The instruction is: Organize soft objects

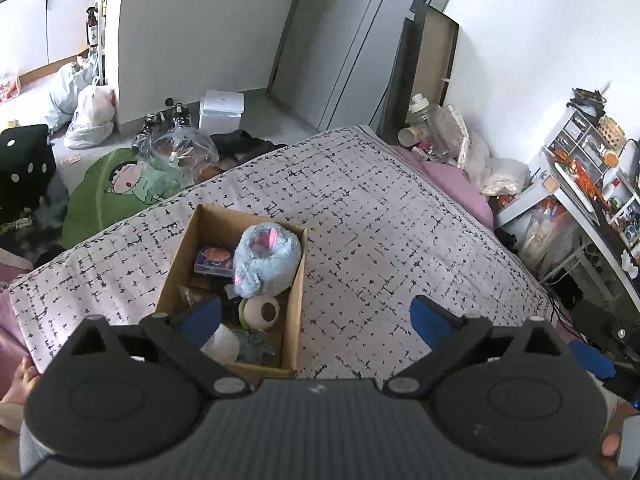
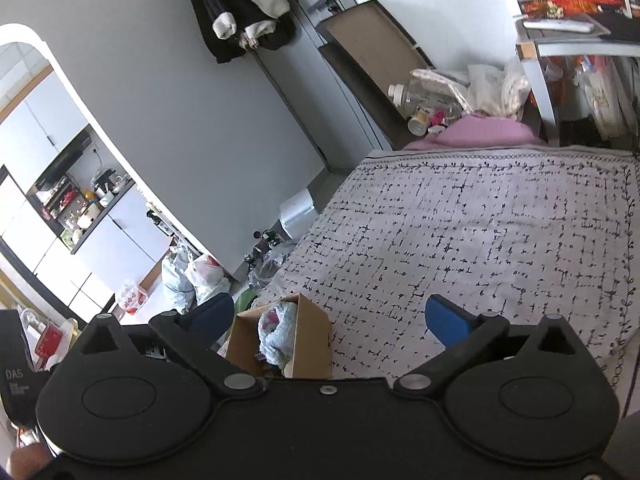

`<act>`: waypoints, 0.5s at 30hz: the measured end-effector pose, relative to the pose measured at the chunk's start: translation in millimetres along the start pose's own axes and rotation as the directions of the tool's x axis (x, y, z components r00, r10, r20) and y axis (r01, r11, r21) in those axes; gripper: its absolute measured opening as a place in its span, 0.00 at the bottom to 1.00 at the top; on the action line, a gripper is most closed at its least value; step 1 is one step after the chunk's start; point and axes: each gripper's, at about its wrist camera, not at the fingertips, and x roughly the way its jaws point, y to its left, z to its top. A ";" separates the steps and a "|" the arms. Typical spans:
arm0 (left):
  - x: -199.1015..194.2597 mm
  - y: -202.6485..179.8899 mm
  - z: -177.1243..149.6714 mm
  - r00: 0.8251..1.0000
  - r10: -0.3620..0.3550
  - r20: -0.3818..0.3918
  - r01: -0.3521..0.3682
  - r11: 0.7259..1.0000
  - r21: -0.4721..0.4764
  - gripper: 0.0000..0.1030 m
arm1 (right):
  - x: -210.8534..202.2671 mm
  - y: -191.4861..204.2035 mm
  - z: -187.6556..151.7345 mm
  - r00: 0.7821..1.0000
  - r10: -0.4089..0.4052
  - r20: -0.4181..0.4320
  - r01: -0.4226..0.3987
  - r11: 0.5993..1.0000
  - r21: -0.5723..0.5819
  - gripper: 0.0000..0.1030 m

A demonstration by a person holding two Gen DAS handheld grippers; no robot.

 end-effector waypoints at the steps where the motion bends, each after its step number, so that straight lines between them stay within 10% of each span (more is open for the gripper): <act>1: -2.6 -1.6 -1.1 1.000 0.000 -0.001 0.000 1.000 0.009 1.00 | -3.1 0.1 -1.1 1.000 0.001 0.002 -0.001 1.000 -0.003 1.00; 15: -42.8 -6.1 -18.9 0.999 0.019 0.041 -0.021 0.998 0.060 1.00 | -28.5 10.0 -14.3 1.000 -0.004 -0.003 0.004 0.996 -0.088 1.00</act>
